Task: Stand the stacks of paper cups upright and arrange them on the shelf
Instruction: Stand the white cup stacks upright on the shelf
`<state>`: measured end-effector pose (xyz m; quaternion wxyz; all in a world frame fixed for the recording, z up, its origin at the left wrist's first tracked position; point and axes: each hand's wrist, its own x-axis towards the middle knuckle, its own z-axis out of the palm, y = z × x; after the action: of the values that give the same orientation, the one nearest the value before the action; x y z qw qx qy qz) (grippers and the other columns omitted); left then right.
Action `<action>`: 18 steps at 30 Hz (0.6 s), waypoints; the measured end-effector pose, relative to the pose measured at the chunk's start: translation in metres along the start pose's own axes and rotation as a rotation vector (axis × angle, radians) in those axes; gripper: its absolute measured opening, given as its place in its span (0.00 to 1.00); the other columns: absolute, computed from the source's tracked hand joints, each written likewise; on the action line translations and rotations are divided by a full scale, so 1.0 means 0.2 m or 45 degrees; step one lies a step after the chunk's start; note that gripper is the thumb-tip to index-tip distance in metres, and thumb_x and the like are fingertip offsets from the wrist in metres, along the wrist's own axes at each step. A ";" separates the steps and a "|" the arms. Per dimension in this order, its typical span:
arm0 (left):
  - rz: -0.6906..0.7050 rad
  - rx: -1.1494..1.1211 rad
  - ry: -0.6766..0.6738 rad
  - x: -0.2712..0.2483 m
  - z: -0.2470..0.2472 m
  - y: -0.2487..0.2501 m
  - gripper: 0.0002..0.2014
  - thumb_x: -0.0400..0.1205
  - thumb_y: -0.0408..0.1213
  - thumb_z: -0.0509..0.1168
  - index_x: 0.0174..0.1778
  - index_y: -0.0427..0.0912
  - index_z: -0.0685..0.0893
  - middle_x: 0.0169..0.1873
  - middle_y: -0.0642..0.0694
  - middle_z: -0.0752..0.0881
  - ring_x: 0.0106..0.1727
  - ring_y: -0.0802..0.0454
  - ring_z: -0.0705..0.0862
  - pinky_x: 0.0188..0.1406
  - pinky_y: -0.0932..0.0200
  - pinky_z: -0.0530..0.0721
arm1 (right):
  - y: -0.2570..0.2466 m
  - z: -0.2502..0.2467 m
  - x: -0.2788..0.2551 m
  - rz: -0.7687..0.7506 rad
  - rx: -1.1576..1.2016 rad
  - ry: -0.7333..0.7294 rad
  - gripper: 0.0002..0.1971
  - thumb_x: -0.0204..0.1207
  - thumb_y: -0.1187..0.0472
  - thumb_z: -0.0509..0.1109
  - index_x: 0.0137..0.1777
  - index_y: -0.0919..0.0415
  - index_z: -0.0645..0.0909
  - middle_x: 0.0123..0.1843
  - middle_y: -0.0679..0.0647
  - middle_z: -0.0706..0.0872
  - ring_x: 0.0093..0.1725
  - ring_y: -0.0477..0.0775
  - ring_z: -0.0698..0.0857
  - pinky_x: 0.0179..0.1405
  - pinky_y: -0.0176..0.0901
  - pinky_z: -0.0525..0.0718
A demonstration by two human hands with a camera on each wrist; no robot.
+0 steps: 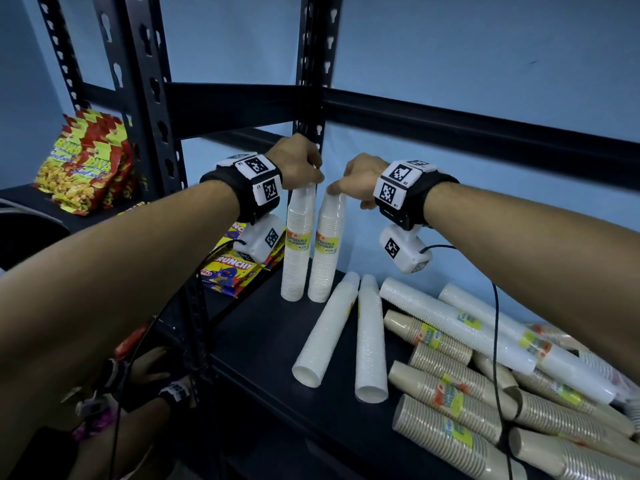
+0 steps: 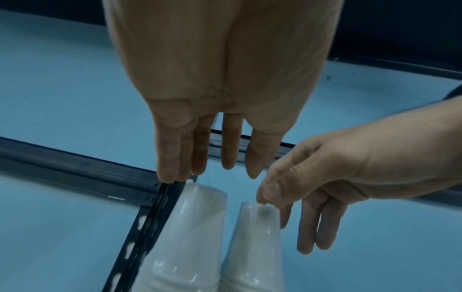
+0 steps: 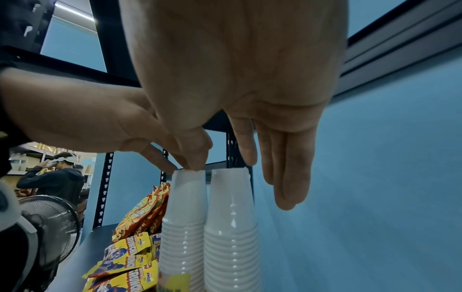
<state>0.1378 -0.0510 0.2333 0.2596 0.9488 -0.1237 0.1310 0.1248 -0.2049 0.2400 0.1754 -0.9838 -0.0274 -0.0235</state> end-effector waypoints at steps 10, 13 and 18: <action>0.190 -0.042 -0.058 -0.21 -0.01 0.17 0.16 0.77 0.46 0.73 0.59 0.46 0.87 0.49 0.46 0.88 0.34 0.62 0.82 0.32 0.67 0.77 | 0.22 0.07 -0.21 0.149 -0.039 -0.013 0.18 0.66 0.48 0.79 0.38 0.63 0.80 0.41 0.61 0.88 0.42 0.64 0.90 0.49 0.57 0.90; 0.187 -0.062 -0.175 -0.31 0.09 0.19 0.17 0.77 0.46 0.73 0.60 0.46 0.87 0.49 0.47 0.88 0.32 0.63 0.80 0.32 0.66 0.77 | 0.31 0.21 -0.26 0.226 -0.065 -0.071 0.17 0.66 0.49 0.80 0.36 0.62 0.79 0.42 0.60 0.88 0.39 0.62 0.88 0.47 0.54 0.88; 0.086 -0.125 -0.336 -0.42 0.32 0.10 0.17 0.75 0.45 0.75 0.59 0.44 0.87 0.47 0.47 0.86 0.42 0.50 0.86 0.38 0.63 0.83 | 0.45 0.44 -0.31 0.306 -0.098 -0.130 0.13 0.73 0.55 0.76 0.50 0.65 0.84 0.48 0.58 0.86 0.42 0.55 0.80 0.34 0.40 0.78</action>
<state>0.0644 -0.0879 0.1622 0.2824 0.9393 -0.1949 0.0074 0.0709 -0.2619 0.1219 0.1376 -0.9859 0.0826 0.0466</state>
